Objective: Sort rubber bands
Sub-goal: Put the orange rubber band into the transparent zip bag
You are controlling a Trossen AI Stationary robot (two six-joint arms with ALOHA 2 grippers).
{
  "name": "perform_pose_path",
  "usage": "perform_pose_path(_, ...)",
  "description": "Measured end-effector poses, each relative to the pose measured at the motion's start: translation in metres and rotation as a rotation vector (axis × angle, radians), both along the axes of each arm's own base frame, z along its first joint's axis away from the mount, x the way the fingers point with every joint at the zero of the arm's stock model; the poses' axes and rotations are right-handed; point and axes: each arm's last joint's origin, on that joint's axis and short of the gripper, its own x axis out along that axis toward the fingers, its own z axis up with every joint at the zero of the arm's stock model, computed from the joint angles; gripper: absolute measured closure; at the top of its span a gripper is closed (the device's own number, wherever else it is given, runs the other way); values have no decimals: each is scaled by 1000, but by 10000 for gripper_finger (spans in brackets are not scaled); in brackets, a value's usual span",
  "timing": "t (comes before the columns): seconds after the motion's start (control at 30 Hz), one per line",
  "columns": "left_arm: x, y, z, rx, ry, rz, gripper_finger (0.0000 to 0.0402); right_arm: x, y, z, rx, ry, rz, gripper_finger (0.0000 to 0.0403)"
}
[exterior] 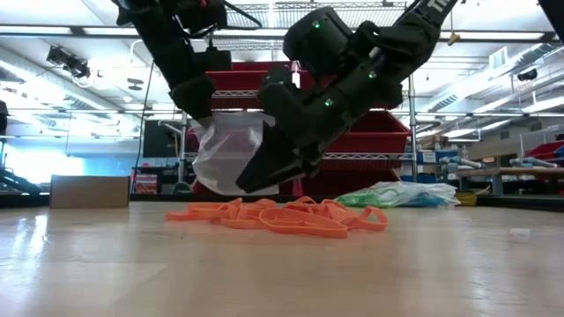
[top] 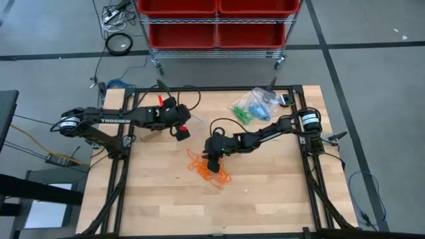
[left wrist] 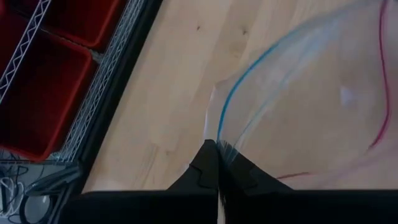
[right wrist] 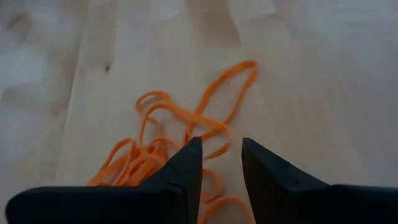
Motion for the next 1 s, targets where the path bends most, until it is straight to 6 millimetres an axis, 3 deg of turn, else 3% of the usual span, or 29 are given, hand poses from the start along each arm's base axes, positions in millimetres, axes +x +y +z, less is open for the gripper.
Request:
perform_pose_path(0.4,-9,12,-3,-4,54,83,401,2,3,-3,47,-10,-15,301)
perform_pose_path(0.6,-5,6,-2,-37,13,56,401,2,5,-15,70,11,-6,301)
perform_pose_path(0.77,-3,2,-2,-44,10,38,401,12,8,-19,128,-70,48,301)
perform_pose_path(1.0,-3,-3,-2,-47,11,21,401,24,8,-29,148,-30,98,344)
